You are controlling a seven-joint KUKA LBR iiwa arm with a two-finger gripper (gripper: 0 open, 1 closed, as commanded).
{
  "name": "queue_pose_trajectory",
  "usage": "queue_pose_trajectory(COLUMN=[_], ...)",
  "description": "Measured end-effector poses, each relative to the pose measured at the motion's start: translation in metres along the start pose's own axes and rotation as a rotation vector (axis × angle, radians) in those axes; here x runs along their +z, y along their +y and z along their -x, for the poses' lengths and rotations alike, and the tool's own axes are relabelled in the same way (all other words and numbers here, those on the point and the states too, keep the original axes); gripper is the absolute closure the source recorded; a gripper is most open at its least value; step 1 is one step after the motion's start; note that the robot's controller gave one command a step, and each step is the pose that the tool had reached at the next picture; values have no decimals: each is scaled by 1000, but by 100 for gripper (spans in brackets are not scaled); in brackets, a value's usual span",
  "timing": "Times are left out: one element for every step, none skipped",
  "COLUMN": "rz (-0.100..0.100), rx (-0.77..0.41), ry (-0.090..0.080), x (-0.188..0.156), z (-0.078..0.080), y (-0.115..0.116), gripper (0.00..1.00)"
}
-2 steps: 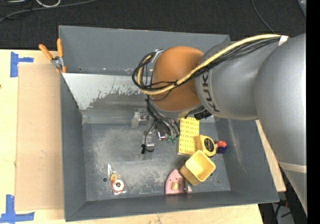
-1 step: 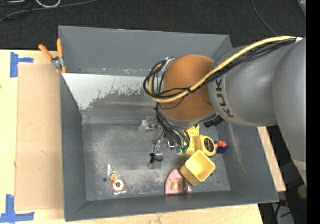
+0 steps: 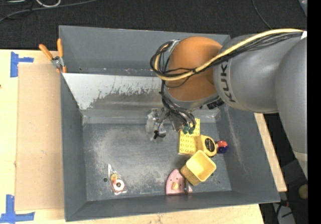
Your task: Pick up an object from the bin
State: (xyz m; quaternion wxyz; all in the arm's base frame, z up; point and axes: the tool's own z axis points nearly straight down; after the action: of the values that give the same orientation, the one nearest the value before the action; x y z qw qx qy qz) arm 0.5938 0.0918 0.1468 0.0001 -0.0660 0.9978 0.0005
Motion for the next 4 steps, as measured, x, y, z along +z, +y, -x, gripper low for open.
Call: queue_pose_trajectory(rz=[0, 0, 1, 0], rx=[2, 2, 4, -37], ry=[0, 0, 1, 0], x=[0, 0, 2, 8], z=[0, 0, 0, -8], y=[0, 0, 0, 7], gripper=[0, 0, 0, 0])
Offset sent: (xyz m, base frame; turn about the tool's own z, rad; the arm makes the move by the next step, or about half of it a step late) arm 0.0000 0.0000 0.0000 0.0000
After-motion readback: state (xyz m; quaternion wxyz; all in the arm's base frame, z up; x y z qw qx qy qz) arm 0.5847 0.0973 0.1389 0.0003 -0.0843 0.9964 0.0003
